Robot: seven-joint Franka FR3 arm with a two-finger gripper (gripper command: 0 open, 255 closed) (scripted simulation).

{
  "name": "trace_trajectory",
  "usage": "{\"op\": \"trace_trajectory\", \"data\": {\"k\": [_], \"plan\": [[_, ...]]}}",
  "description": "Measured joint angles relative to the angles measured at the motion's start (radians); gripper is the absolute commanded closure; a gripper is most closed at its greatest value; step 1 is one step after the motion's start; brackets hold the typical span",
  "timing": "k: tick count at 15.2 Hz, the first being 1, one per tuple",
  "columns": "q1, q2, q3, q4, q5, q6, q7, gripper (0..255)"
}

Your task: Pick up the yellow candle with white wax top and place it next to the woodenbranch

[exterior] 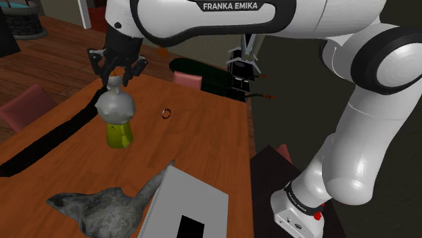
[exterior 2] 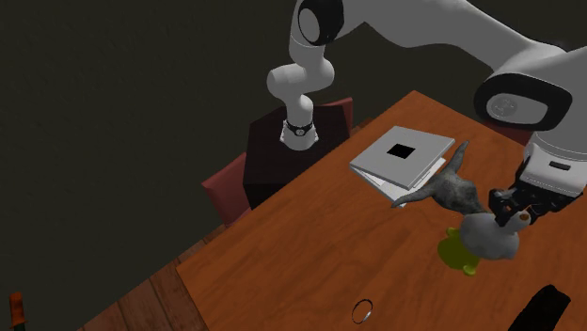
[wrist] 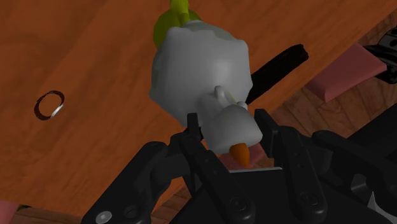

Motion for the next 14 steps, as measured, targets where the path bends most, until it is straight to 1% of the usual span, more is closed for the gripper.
{"op": "trace_trajectory", "data": {"k": [5, 14], "plan": [[-0.001, 0.005, -0.002, -0.064, -0.005, 0.068, 0.007, 255], [0.001, 0.033, -0.010, -0.141, -0.023, 0.171, 0.018, 255]]}}
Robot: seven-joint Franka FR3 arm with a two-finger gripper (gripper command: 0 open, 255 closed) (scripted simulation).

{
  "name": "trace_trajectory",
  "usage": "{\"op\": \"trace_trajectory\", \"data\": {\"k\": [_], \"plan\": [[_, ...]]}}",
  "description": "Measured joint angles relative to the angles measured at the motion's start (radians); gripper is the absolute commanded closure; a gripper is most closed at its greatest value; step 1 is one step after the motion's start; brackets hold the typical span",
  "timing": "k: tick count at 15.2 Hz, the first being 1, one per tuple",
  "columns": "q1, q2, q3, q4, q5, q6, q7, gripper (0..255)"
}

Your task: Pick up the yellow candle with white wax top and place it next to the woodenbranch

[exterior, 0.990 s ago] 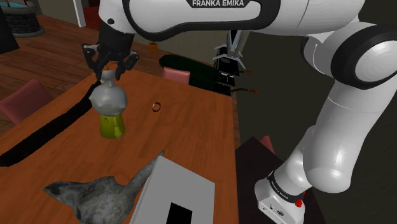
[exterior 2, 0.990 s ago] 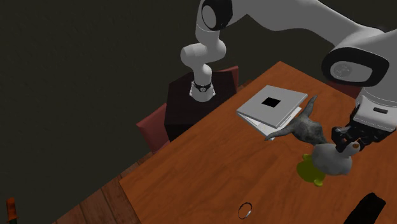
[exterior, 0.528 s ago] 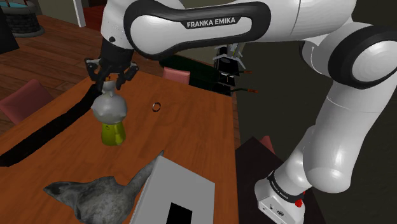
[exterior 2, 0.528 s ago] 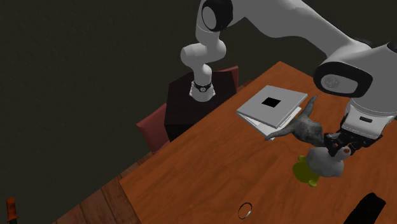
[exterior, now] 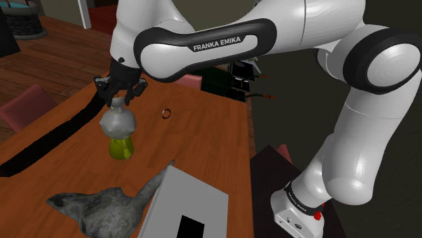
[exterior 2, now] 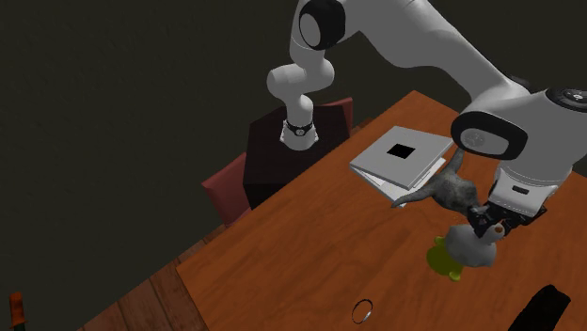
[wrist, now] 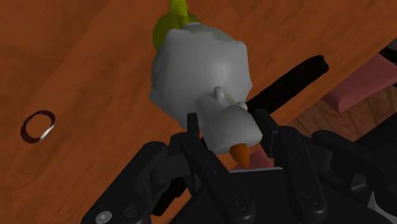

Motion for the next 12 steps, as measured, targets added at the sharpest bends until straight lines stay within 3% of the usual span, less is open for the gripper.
{"op": "trace_trajectory", "data": {"k": [6, 7, 12], "plan": [[0.000, 0.004, -0.001, -0.007, -0.002, 0.011, 0.001, 255], [0.000, 0.004, -0.001, -0.007, -0.002, 0.012, 0.001, 0], [0.001, 0.003, -0.001, -0.005, -0.002, 0.012, 0.001, 0]]}}
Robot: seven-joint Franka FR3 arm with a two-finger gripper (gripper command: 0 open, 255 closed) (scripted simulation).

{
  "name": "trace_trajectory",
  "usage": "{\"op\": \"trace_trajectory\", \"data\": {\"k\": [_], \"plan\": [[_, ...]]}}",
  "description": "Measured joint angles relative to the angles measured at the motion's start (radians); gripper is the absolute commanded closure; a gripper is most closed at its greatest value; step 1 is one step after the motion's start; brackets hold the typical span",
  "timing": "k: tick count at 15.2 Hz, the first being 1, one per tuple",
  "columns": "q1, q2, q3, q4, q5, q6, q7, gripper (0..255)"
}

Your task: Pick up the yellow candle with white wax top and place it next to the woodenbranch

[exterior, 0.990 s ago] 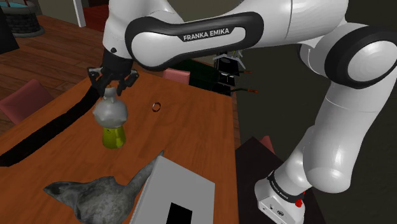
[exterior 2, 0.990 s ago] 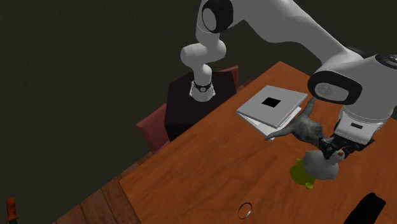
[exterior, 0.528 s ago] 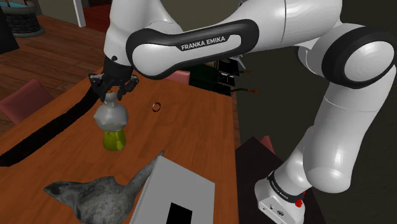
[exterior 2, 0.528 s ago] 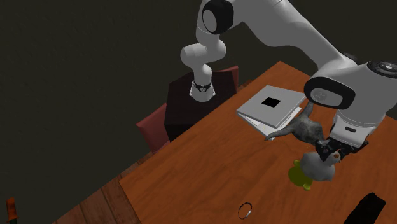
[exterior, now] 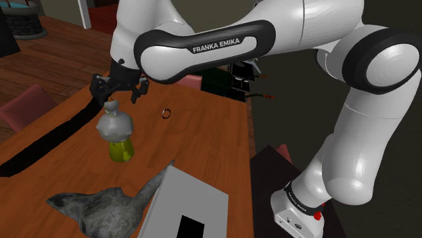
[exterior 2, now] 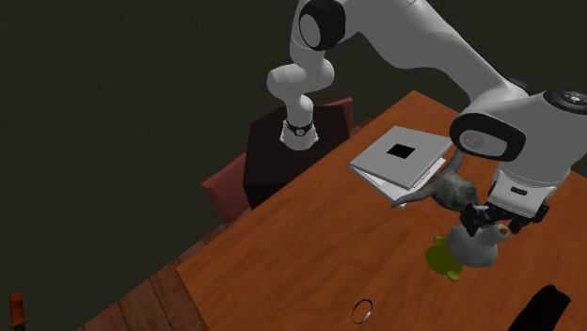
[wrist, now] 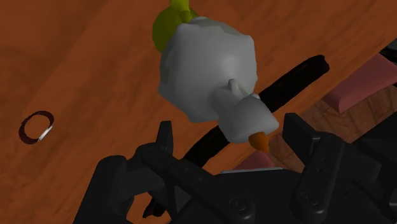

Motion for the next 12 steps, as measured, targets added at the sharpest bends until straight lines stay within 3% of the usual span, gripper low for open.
{"op": "trace_trajectory", "data": {"k": [7, 12], "plan": [[-0.017, -0.076, 0.012, 0.011, 0.037, -0.081, -0.022, 0], [-0.018, -0.079, 0.013, 0.014, 0.039, -0.088, -0.023, 0]]}}
